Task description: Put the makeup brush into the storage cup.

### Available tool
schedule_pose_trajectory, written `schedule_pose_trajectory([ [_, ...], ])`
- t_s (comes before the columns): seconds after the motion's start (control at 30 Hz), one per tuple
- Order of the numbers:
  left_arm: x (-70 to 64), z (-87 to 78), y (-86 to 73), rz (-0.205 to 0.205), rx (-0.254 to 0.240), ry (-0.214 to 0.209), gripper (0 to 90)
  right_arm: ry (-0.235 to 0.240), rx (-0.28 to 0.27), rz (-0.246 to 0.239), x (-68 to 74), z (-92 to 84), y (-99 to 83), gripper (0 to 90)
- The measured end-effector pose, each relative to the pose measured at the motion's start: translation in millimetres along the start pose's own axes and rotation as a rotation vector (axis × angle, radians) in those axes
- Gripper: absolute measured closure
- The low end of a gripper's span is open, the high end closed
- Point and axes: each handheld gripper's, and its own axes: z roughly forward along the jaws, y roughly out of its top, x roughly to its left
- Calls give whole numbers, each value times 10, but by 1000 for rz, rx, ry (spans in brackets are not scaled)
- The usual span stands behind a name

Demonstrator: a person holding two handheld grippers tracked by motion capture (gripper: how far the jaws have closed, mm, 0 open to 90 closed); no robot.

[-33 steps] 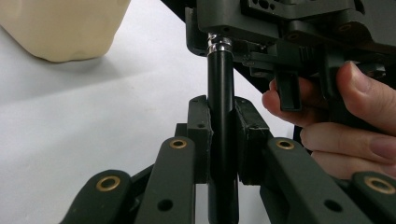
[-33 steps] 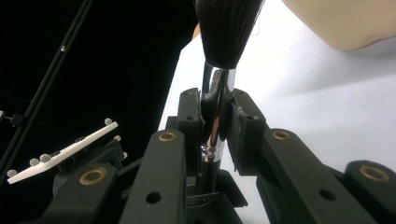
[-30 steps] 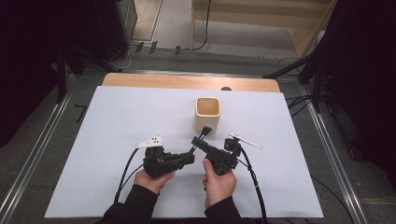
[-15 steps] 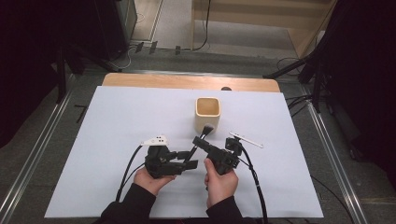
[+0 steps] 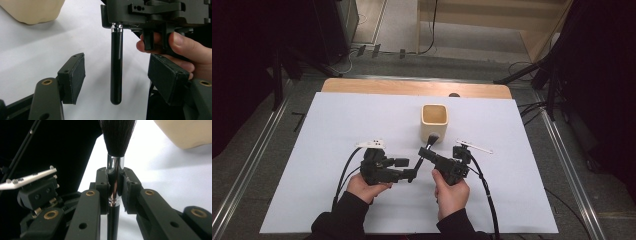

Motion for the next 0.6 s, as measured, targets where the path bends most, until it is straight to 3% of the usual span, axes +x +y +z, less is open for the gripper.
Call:
schedule_pose_trajectory([
  [0.13,45,-40,18,-14,24,-37,293,6,23,-7,-22,5,38,783],
  [0.27,70,-79,33,-18,33,-34,287,11,56,-25,-50,7,86,783],
  [0.6,101,-116,67,-3,63,-28,278,-10,153,-129,-95,-13,199,783],
])
